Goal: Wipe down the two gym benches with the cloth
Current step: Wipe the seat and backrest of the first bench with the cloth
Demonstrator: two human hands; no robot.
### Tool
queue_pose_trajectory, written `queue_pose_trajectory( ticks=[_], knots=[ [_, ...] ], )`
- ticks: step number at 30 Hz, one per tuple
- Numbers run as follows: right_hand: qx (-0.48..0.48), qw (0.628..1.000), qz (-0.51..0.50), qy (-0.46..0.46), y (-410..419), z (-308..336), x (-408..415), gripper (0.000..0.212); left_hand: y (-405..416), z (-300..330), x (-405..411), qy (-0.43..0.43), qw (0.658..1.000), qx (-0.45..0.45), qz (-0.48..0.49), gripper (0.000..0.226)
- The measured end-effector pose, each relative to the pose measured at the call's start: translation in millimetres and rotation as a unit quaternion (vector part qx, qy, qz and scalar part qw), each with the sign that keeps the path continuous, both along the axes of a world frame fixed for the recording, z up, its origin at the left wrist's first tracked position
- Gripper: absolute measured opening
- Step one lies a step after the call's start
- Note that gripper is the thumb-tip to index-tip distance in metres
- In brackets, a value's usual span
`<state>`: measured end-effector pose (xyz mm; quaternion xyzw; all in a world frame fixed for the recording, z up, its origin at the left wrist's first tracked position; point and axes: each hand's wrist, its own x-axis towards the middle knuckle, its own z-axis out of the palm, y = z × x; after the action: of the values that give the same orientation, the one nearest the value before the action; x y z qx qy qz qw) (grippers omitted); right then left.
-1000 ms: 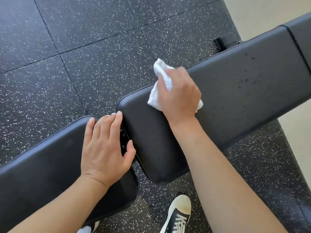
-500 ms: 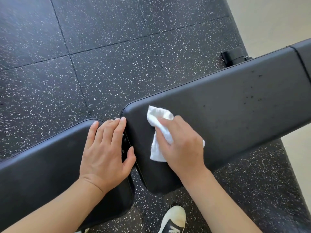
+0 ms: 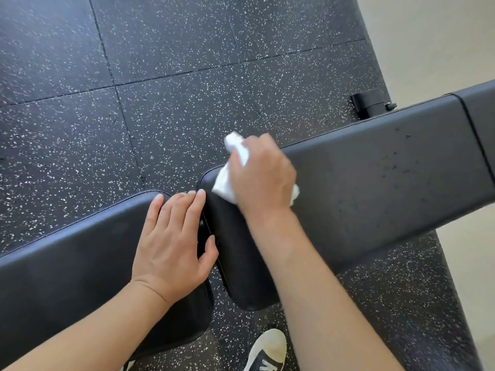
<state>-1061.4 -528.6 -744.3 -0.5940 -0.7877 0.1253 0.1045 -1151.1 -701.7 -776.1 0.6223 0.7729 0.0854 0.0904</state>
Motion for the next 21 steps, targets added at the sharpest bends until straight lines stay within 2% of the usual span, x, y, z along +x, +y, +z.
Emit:
queue_pose_trajectory(
  ticks=[2,4,7,11,14,16,18,21],
  knots=[
    [0.021,0.994,0.062,0.087,-40,2,7,0.010,-1,-1,-1,-0.004,1.000,-0.002,-0.003,0.077],
    [0.031,0.986,0.118,0.115,-66,-2,38,0.016,-1,-2,-1,-0.007,1.000,-0.003,-0.005,0.078],
    [0.050,0.985,0.141,0.084,-81,-9,107,0.020,-2,-1,-1,-0.013,1.000,0.001,0.001,0.076],
    [0.082,0.994,0.061,0.027,-69,-14,163,0.030,0,0,-1,-0.026,1.000,0.005,0.003,0.075],
    [0.109,0.991,-0.074,0.013,-52,-25,129,0.026,0,1,-1,-0.028,1.000,0.005,0.000,0.075],
    [0.109,0.986,-0.124,0.023,-45,-30,90,0.028,1,2,-2,-0.031,1.000,-0.001,-0.001,0.075],
    [0.098,0.989,-0.106,0.041,-51,-27,56,0.031,0,5,-2,-0.032,0.999,-0.018,-0.003,0.076],
    [0.058,0.997,0.000,0.051,-88,-17,26,0.037,0,12,-3,-0.035,0.999,-0.037,-0.007,0.077]
  ],
)
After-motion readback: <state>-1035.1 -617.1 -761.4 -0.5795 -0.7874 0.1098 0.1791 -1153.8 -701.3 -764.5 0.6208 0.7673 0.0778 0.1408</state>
